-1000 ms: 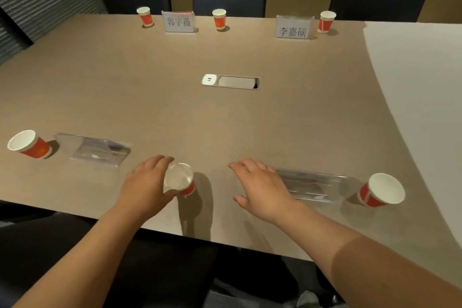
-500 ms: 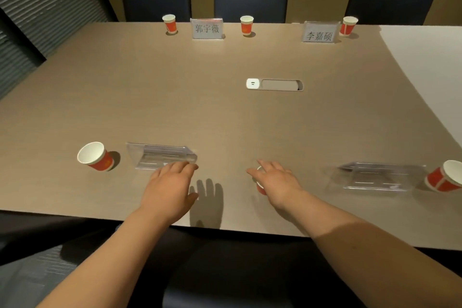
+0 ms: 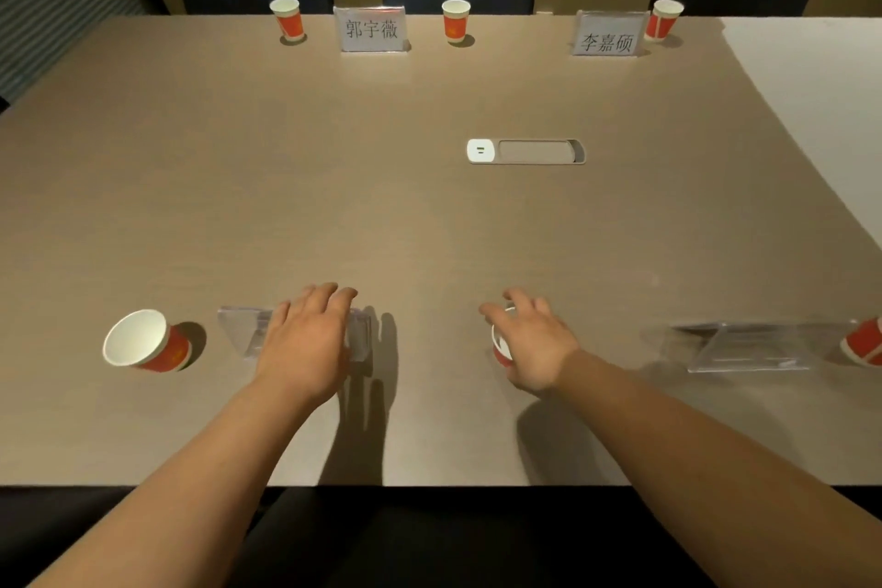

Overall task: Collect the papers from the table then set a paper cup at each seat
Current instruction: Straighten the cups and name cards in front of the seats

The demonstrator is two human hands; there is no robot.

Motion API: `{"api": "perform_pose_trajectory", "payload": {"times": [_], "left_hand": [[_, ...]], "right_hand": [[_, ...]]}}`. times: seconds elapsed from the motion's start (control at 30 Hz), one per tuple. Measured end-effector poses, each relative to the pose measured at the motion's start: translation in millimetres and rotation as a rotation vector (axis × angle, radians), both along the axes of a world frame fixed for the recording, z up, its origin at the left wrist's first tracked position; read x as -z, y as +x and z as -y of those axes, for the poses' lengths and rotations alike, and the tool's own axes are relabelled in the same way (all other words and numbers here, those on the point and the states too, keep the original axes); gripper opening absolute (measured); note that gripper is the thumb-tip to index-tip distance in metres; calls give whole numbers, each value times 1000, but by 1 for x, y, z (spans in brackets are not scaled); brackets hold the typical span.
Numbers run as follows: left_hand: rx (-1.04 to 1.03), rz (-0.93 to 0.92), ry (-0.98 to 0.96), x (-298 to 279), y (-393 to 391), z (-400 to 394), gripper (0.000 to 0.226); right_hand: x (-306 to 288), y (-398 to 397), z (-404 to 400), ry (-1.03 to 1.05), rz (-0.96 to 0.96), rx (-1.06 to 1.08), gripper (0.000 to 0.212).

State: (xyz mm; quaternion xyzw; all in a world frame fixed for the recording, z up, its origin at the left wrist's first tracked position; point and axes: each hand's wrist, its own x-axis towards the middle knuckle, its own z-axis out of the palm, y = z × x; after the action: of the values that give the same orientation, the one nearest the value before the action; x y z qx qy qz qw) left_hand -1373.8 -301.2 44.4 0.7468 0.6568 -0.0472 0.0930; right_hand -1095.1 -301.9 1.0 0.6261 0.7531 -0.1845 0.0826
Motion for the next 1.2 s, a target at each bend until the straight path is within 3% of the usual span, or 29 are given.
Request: {"api": "perform_pose_trajectory", "payload": {"times": [0.13, 0.33, 0.47, 0.6, 0.8, 0.93, 1.0, 1.1, 1.2], "left_hand": [[4, -41, -59, 12, -3, -29, 74], [43, -151, -222, 31, -14, -49, 56], [89, -202, -185, 38, -18, -48, 52], [140, -164, -160, 42, -25, -48, 50], [198, 23, -3, 35, -83, -42, 64], [173, -1, 71, 18, -165, -41, 66], [57, -35, 5, 13, -205, -43, 80], [-115, -37, -202, 11, -243, -43, 107], [-132, 45, -298, 21, -262, -42, 107]], "right_hand": [[5, -5, -11, -35, -40, 30, 53], [7, -16, -23, -18, -7, 41, 57], [-3, -14, -22, -91, 45, 25, 85], [-22, -37, -24, 14, 123, -47, 107], [-38, -142, -33, 212, -12, -131, 75], [-30, -232, -41, 146, 0, -124, 69], [-20, -269, -44, 88, 37, -97, 69], [-8, -293, -48, 21, 115, -14, 54], [0, -305, -49, -11, 160, 62, 45]]}}
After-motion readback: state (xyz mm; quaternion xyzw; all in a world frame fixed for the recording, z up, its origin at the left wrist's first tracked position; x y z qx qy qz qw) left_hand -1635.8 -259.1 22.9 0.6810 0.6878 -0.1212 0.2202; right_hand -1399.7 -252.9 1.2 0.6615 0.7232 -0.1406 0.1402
